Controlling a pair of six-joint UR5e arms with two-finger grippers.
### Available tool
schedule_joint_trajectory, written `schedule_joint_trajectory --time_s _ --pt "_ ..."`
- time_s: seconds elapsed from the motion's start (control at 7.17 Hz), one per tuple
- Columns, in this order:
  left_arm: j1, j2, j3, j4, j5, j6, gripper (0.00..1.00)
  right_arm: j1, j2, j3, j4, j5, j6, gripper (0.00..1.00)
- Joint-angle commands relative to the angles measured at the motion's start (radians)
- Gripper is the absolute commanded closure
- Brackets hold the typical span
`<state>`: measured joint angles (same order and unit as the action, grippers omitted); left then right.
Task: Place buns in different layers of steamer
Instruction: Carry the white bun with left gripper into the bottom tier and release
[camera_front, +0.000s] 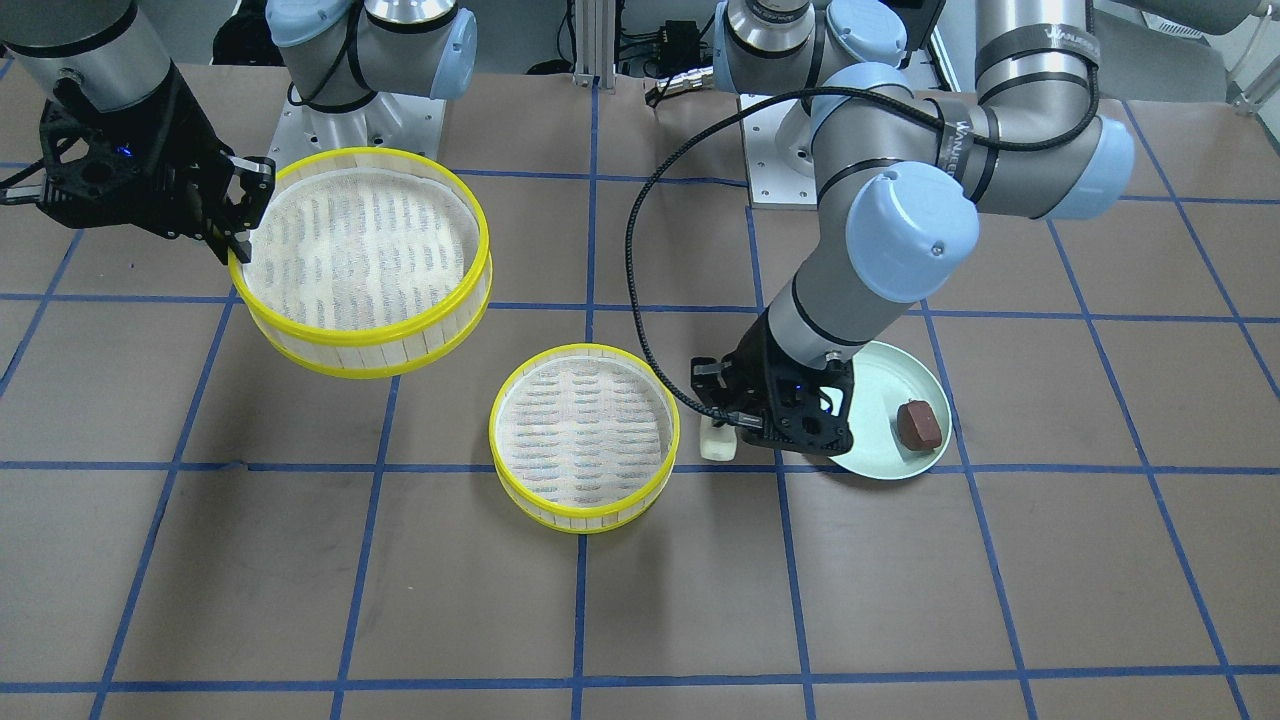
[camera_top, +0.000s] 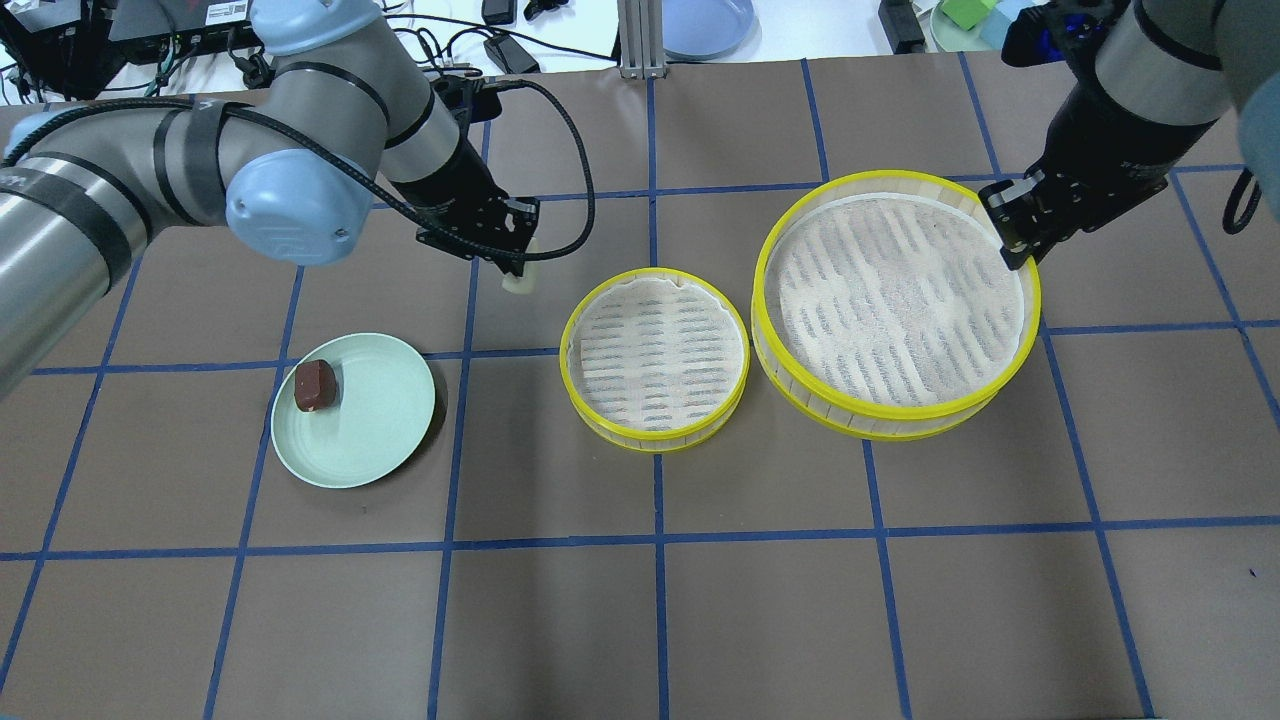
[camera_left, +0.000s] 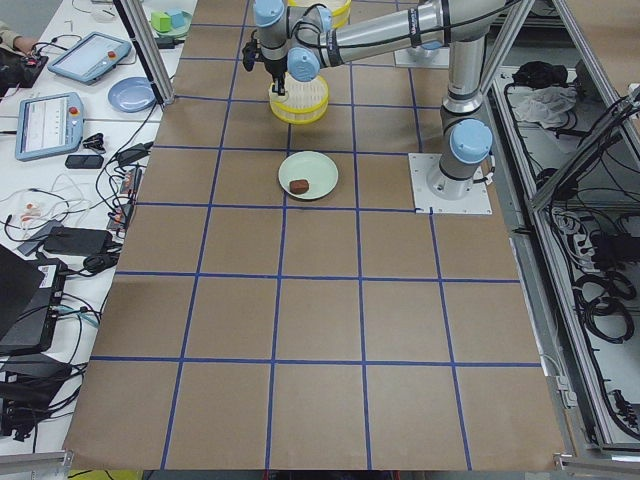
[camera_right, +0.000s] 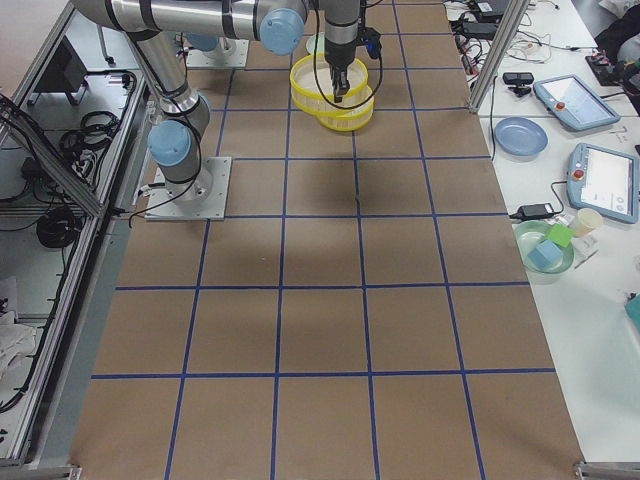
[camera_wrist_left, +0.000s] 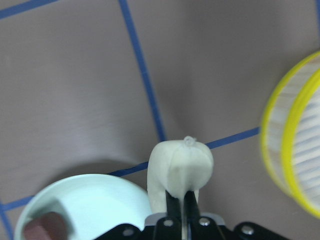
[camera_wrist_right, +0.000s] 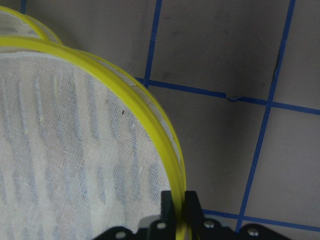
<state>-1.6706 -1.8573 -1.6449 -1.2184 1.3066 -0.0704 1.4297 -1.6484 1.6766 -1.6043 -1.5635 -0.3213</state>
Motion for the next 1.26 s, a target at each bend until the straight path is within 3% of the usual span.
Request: schedule_joint_trajectory --time_s 0.0,0.14,0.28,0.42,0.84,1.12 --pt "-0.093 -0.048 -0.007 0.071 -0.114 -0.145 1.0 0.0 -0.002 0.0 0.001 0.0 0.001 0.81" --pt "-0.113 -0.075 -0.01 0.08 -0.121 -0.155 1.0 0.0 -0.004 0.0 0.001 -0.001 0.001 0.81" --pt "-0.118 -0.085 -0.013 0.07 -0.118 -0.158 0.82 0.0 -0.004 0.0 0.001 -0.001 0.001 0.81" --pt "-0.118 -0.086 -0.022 0.079 -0.113 -0.158 0.01 0.0 -0.004 0.0 0.001 -0.001 0.001 0.81" --pt "-0.116 -0.074 -0.012 0.08 -0.11 -0.155 0.0 0.005 0.004 0.0 0.008 -0.001 0.013 0.81" --pt "-0.098 -0.054 -0.006 0.074 -0.078 -0.134 0.0 0.038 0.082 -0.008 -0.015 0.007 0.068 0.81"
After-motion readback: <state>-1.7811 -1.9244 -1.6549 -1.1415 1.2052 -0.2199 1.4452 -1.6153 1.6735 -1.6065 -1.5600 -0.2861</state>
